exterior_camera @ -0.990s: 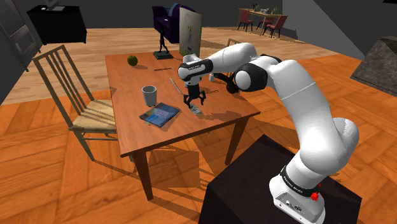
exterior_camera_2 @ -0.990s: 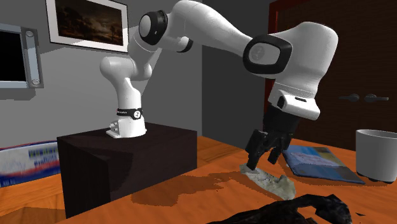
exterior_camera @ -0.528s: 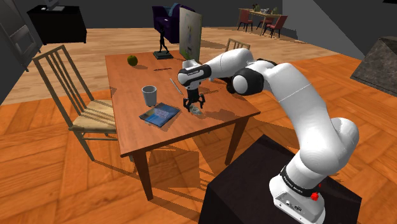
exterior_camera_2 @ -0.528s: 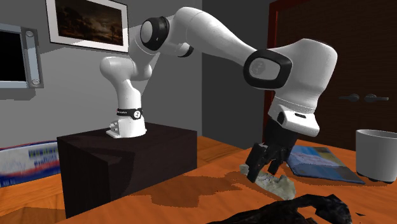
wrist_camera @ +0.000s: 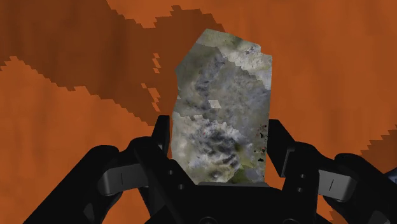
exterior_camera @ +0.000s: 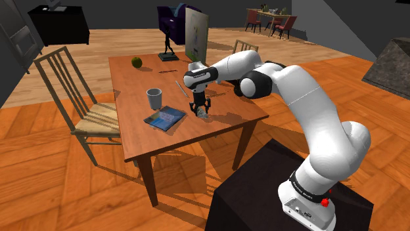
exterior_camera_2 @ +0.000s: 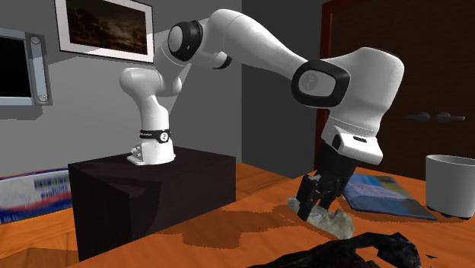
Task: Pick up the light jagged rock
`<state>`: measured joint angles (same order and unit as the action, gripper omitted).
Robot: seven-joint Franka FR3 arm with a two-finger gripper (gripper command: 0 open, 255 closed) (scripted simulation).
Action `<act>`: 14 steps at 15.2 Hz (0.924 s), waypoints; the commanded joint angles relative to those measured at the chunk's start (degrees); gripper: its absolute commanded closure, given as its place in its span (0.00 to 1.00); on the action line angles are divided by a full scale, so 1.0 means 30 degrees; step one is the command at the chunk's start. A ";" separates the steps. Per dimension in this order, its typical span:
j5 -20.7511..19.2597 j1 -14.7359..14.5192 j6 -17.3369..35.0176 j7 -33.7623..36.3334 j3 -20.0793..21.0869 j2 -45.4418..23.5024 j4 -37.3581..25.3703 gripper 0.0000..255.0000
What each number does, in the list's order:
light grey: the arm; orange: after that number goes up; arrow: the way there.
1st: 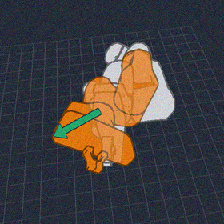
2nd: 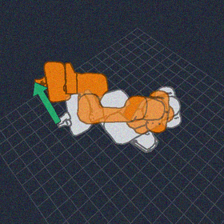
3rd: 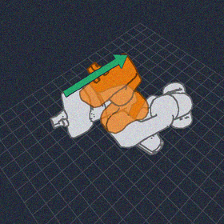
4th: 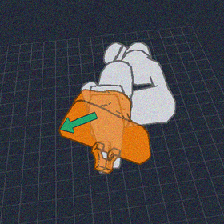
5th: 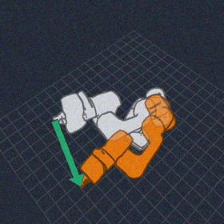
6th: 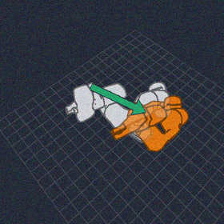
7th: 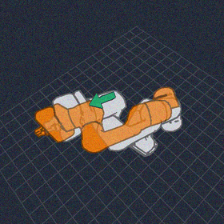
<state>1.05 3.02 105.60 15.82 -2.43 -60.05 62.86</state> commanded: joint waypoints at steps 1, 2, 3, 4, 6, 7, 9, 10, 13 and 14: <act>0.0001 0.0000 0.0010 0.0002 0.0000 -0.0021 -0.0006 1.00; 0.0000 0.0000 0.0075 -0.0002 -0.0002 0.0059 0.0139 1.00; -0.0003 -0.0003 -0.0040 -0.0004 -0.0005 0.0245 0.0208 1.00; -0.0006 -0.0007 -0.0158 -0.0006 -0.0009 0.0427 0.0273 1.00; -0.0012 -0.0013 -0.0407 -0.0009 -0.0015 0.0779 0.0376 1.00; -0.0016 -0.0015 -0.0538 -0.0011 -0.0019 0.0948 0.0414 1.00; -0.0022 -0.0020 -0.0808 -0.0014 -0.0026 0.1274 0.0470 1.00; -0.0026 -0.0023 -0.0948 -0.0015 -0.0029 0.1432 0.0487 1.00; -0.0035 -0.0029 -0.1387 -0.0020 -0.0038 0.1883 0.0500 1.00; -0.0039 -0.0031 -0.1539 -0.0021 -0.0041 0.2025 0.0490 1.00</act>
<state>0.95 2.91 101.48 15.80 -2.53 -54.44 64.34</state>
